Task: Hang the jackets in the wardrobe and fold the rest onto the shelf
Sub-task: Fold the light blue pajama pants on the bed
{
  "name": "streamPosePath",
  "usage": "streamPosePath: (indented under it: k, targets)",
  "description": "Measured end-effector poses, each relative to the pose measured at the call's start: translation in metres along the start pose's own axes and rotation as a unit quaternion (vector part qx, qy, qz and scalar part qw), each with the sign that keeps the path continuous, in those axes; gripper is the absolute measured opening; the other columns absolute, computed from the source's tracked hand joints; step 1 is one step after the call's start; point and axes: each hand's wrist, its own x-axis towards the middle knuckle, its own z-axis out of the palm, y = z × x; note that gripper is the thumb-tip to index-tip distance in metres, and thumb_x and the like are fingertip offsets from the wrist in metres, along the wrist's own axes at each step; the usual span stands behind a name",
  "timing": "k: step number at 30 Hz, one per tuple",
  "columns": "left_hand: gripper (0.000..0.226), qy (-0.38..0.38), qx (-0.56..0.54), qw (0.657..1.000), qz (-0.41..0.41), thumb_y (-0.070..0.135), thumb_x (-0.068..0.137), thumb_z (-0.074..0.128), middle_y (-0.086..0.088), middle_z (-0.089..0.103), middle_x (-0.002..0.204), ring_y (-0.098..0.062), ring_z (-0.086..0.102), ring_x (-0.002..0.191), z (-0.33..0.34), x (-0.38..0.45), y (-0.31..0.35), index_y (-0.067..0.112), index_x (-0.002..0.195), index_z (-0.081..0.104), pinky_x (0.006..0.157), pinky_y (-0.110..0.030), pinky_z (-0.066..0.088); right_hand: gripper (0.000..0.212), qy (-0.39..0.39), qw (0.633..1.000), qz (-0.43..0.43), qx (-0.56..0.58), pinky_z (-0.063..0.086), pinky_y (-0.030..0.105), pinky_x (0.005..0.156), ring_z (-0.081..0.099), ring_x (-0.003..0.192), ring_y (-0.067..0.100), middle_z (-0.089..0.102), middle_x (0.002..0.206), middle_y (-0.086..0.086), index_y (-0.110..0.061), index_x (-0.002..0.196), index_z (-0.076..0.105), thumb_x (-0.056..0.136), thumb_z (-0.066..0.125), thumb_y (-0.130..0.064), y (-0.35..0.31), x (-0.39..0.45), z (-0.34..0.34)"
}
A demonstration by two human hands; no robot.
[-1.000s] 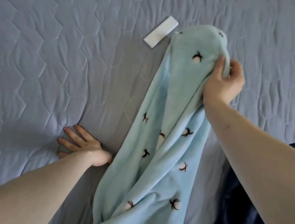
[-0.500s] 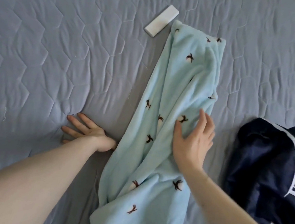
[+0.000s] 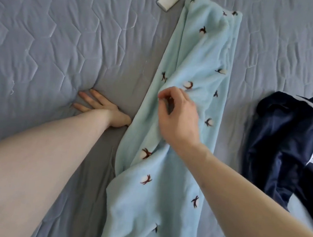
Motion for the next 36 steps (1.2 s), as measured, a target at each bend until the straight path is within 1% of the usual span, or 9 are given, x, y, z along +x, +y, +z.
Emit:
streamPosePath:
  k: [4, 6, 9, 17, 21, 24, 27, 31, 36]
  targets:
    - [0.102, -0.099, 0.085, 0.991, -0.02, 0.042, 0.093, 0.056, -0.009, -0.024, 0.169, -0.049, -0.021, 0.15, -0.01, -0.005, 0.0, 0.019, 0.162, -0.016, 0.12, -0.068, 0.0, 0.044, -0.183, 0.976, 0.022, -0.116, 0.031, 0.034, 0.119, 0.046, 0.14, 0.023, 0.052, 0.153, 0.002, -0.022, 0.142, 0.055, 0.099, 0.053, -0.014, 0.016, -0.048, 0.012]
    - [0.14, -0.143, 0.117, 0.983, 0.005, 0.061, 0.068, 0.073, -0.009, -0.035, 0.164, -0.049, -0.024, 0.15, -0.021, 0.001, -0.014, 0.02, 0.158, -0.027, 0.118, -0.071, -0.001, 0.05, -0.124, 0.99, 0.017, -0.063, 0.024, 0.031, 0.124, 0.029, 0.152, 0.016, 0.035, 0.166, -0.002, -0.024, 0.15, 0.049, 0.101, 0.055, -0.017, 0.016, -0.077, 0.013]
    - [0.164, -0.215, 0.104, 0.967, 0.082, 0.094, 0.038, 0.06, -0.003, -0.042, 0.161, -0.039, -0.029, 0.152, -0.047, -0.006, -0.042, 0.026, 0.154, -0.033, 0.119, -0.066, -0.008, 0.053, -0.023, 0.998, 0.055, -0.008, 0.029, 0.031, 0.123, 0.029, 0.151, 0.012, 0.031, 0.165, -0.009, -0.029, 0.151, 0.045, 0.101, 0.06, -0.023, 0.019, -0.131, 0.006]
    - [0.116, -0.252, -0.138, 0.941, 0.179, 0.09, 0.056, 0.059, 0.001, 0.038, 0.159, -0.022, 0.035, 0.148, -0.115, -0.102, -0.125, 0.029, 0.152, 0.043, 0.121, -0.042, 0.029, 0.073, 0.048, 0.933, 0.355, 0.019, 0.043, 0.039, 0.111, 0.048, 0.13, 0.015, 0.046, 0.143, -0.009, -0.033, 0.148, 0.041, 0.086, 0.078, -0.043, 0.032, -0.248, -0.032]
    - [0.108, -0.355, -0.094, 0.913, 0.179, 0.075, 0.056, 0.082, 0.007, 0.06, 0.14, -0.019, 0.056, 0.131, -0.12, -0.16, -0.129, 0.031, 0.148, 0.046, 0.11, -0.04, 0.046, 0.03, -0.084, 0.898, 0.429, 0.054, 0.06, 0.04, 0.083, 0.067, 0.095, 0.013, 0.068, 0.107, -0.01, -0.027, 0.114, 0.06, 0.091, 0.071, -0.043, 0.038, -0.272, -0.052]
    - [0.051, -0.344, -0.031, 0.912, 0.222, 0.045, 0.08, 0.079, 0.002, 0.072, 0.119, -0.023, 0.067, 0.11, -0.11, -0.18, -0.121, 0.026, 0.125, 0.064, 0.089, -0.033, 0.054, 0.008, -0.061, 0.902, 0.425, 0.053, 0.056, 0.035, 0.067, 0.066, 0.081, 0.017, 0.068, 0.086, -0.005, -0.022, 0.092, 0.064, 0.097, 0.063, -0.029, 0.042, -0.277, -0.066]
    - [0.018, -0.395, -0.169, 0.893, 0.134, 0.03, 0.09, 0.075, 0.004, 0.078, 0.109, -0.015, 0.074, 0.098, -0.111, -0.183, -0.127, 0.029, 0.107, 0.074, 0.082, -0.028, 0.058, 0.016, -0.034, 0.894, 0.444, 0.049, 0.05, 0.032, 0.062, 0.064, 0.078, 0.022, 0.065, 0.083, -0.003, -0.018, 0.085, 0.062, 0.098, 0.058, -0.025, 0.047, -0.281, -0.076]
    - [0.046, -0.432, -0.267, 0.861, 0.022, 0.048, 0.081, 0.081, 0.003, 0.078, 0.11, -0.014, 0.075, 0.098, -0.118, -0.191, -0.167, 0.025, 0.118, 0.069, 0.091, -0.035, 0.058, 0.039, -0.111, 0.853, 0.503, 0.086, 0.048, 0.032, 0.083, 0.061, 0.098, 0.019, 0.063, 0.11, -0.007, -0.023, 0.128, 0.055, 0.099, 0.062, -0.046, 0.05, -0.299, -0.076]
    - [0.073, -0.462, -0.124, 0.877, -0.052, 0.067, 0.058, 0.084, 0.013, 0.073, 0.108, -0.009, 0.071, 0.094, -0.124, -0.233, -0.262, 0.029, 0.117, 0.061, 0.076, -0.029, 0.053, 0.069, -0.227, 0.815, 0.513, 0.147, 0.056, 0.022, 0.068, 0.069, 0.096, 0.01, 0.068, 0.115, -0.01, -0.029, 0.127, 0.054, 0.075, 0.082, -0.065, 0.042, -0.352, -0.07]
